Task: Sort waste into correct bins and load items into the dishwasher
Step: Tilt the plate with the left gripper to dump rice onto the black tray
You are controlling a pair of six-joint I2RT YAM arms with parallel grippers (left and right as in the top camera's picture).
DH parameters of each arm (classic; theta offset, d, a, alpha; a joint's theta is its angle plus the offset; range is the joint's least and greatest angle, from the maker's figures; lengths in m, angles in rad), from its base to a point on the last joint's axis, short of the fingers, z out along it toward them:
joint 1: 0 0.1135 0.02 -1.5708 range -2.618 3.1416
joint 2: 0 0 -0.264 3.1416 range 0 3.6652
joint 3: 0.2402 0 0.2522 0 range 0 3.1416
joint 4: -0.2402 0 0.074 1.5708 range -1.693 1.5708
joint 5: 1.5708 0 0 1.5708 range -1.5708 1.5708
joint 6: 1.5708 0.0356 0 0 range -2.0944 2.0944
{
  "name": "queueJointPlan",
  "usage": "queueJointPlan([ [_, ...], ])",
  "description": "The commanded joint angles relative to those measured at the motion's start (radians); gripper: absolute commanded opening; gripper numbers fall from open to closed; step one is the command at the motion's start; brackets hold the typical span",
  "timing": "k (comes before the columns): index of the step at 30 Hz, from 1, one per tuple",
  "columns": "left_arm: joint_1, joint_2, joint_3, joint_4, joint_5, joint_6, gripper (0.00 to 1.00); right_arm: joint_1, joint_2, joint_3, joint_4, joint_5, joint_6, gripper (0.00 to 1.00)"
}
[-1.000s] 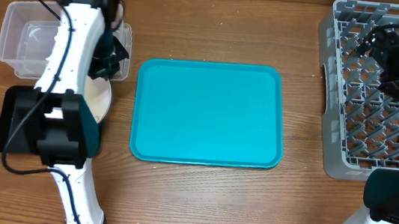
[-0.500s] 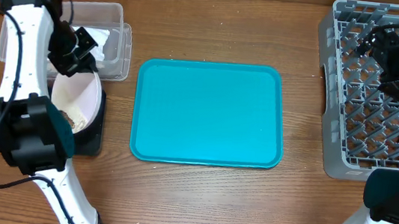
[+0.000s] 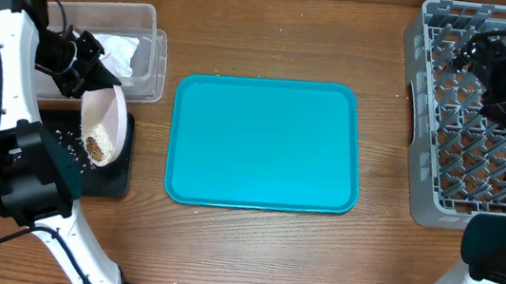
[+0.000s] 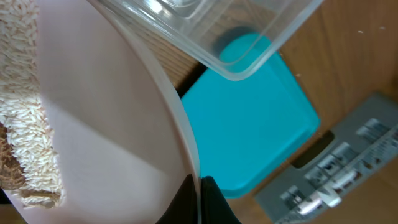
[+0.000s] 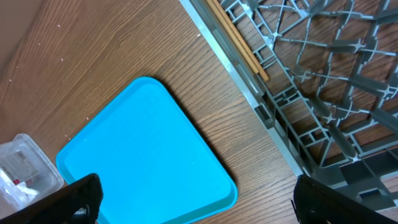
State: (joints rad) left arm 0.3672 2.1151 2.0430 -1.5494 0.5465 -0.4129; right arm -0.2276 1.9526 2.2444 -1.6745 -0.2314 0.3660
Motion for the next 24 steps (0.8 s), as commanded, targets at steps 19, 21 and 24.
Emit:
queueJointPlan([
  [19, 0.291, -0.036, 0.019, -0.108, 0.378, 0.266, 0.04, -0.003, -0.019, 0.018, 0.005, 0.003, 0.005, 1.0],
  [21, 0.307, -0.035, 0.017, -0.126, 0.403, 0.299, 0.04, -0.003, -0.019, 0.018, 0.005, 0.003, 0.005, 1.0],
  [24, 0.32, -0.036, 0.005, -0.141, 0.482, 0.365, 0.04, -0.003, -0.019, 0.018, 0.005, 0.003, 0.005, 1.0],
])
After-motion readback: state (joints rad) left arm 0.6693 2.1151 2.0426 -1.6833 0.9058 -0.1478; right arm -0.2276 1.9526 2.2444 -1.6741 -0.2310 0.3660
